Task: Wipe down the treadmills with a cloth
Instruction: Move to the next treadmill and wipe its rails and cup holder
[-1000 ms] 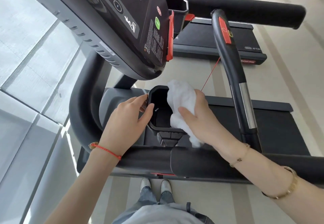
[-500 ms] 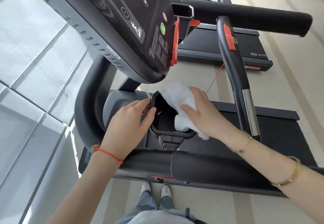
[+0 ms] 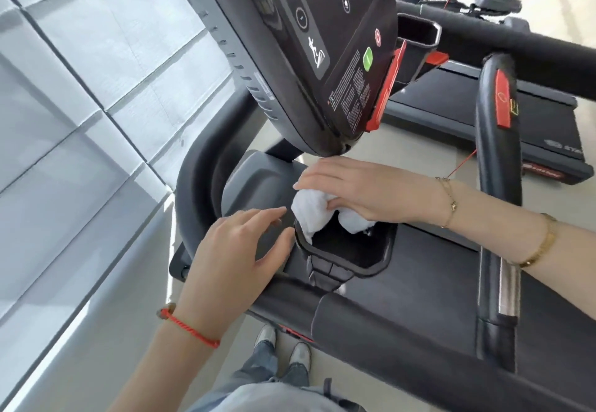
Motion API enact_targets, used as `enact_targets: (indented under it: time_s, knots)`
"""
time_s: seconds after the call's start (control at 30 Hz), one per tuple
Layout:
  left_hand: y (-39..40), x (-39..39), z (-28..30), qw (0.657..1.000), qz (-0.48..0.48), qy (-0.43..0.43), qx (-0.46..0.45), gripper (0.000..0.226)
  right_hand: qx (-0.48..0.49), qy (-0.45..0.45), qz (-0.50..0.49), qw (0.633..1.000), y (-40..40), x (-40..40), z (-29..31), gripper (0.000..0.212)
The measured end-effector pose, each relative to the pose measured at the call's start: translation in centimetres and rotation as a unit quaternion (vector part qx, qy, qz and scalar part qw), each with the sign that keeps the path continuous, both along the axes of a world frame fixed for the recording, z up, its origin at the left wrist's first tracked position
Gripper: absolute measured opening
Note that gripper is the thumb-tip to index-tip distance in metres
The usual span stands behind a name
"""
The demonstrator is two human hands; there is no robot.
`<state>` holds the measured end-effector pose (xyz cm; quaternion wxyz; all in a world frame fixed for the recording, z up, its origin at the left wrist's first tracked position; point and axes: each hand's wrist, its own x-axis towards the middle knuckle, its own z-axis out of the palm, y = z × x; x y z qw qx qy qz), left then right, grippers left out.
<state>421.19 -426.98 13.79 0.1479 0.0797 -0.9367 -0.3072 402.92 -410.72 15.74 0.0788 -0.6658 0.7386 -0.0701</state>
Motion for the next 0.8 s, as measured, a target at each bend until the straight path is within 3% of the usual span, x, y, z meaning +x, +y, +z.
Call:
enact_targets:
  time_s: [0.17, 0.33, 0.4, 0.53, 0.8]
  knots:
    - [0.5, 0.2, 0.0, 1.0, 0.019, -0.008, -0.022, 0.026, 0.038, 0.072, 0.117, 0.99, -2.1, 0.6, 0.4, 0.071]
    - [0.5, 0.3, 0.1, 0.999, 0.016, -0.017, -0.025, 0.03, 0.002, 0.061, 0.081, 0.995, -1.4, 0.5, -0.2, 0.057]
    - [0.5, 0.3, 0.1, 0.999, 0.014, -0.023, -0.021, 0.03, -0.02, 0.014, 0.03, 0.999, -0.6, 0.2, -0.7, 0.044]
    - [0.5, 0.2, 0.1, 0.999, 0.012, -0.029, -0.026, 0.032, 0.014, -0.161, -0.152, 0.975, 1.6, -0.3, -0.6, 0.054]
    - [0.3, -1.6, 0.3, 0.998, -0.042, -0.031, -0.031, 0.042, -0.014, -0.219, -0.397, 0.891, 4.7, 2.6, -1.1, 0.043]
